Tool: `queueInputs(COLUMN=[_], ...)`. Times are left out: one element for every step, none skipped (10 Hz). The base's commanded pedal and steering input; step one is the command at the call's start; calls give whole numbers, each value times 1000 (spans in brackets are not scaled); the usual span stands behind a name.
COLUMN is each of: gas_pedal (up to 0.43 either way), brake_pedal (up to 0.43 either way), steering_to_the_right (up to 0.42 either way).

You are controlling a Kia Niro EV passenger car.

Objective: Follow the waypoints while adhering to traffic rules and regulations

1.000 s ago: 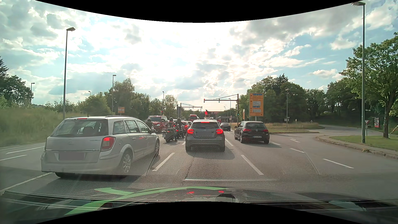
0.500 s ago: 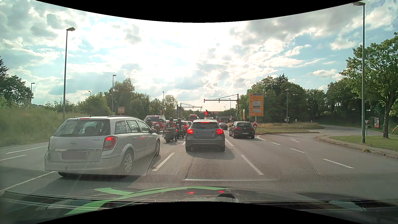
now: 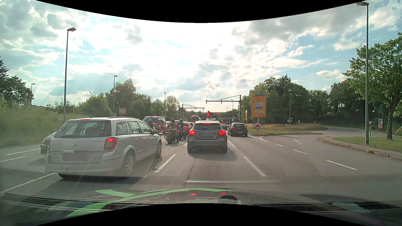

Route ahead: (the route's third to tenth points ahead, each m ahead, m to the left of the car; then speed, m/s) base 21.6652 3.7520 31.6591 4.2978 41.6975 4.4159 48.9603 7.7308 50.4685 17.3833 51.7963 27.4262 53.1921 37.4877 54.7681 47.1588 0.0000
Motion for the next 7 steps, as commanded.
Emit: queueInputs(gas_pedal=[0,0,0,0,0,0,0], brake_pedal=[537,537,537,537,537,537,543], steering_to_the_right=[-8,-8,-8,-8,-8,-8,-8])
